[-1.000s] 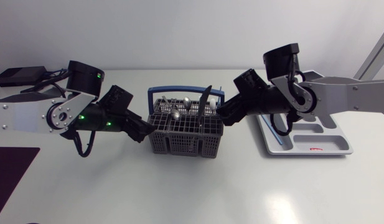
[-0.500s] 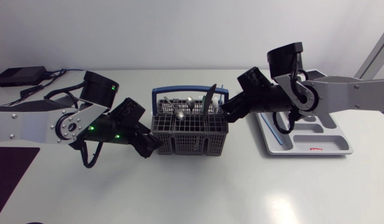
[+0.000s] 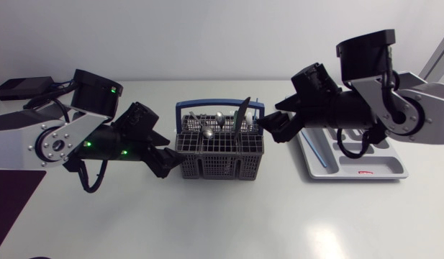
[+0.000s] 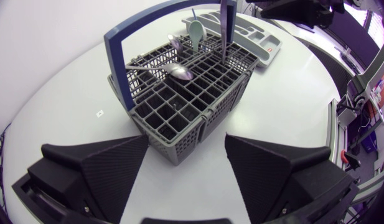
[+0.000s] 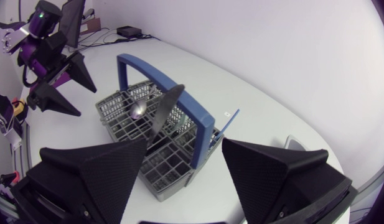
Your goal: Unload the cutlery basket into the drawer organizer.
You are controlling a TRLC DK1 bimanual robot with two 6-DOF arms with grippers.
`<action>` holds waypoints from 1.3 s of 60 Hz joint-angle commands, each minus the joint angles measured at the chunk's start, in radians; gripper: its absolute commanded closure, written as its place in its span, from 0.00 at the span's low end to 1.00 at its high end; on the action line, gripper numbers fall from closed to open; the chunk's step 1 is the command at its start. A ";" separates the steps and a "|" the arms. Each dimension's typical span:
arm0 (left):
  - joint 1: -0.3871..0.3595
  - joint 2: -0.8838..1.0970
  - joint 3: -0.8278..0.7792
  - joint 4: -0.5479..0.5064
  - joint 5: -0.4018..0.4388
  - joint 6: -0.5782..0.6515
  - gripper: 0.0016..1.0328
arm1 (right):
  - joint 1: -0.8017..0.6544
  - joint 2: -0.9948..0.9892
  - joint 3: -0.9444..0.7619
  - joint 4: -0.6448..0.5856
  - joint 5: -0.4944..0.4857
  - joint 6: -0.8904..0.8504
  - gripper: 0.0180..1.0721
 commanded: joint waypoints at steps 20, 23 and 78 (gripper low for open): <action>-0.024 -0.006 -0.002 0.029 -0.001 0.023 0.13 | 0.134 -0.094 -0.033 -0.119 0.041 0.189 0.12; -0.026 -0.006 0.001 0.030 -0.002 0.024 0.13 | 0.152 -0.088 -0.029 -0.118 0.066 0.201 0.12; -0.064 0.083 0.067 0.058 -0.053 0.018 0.13 | 0.275 0.134 -0.020 0.094 0.245 0.312 0.10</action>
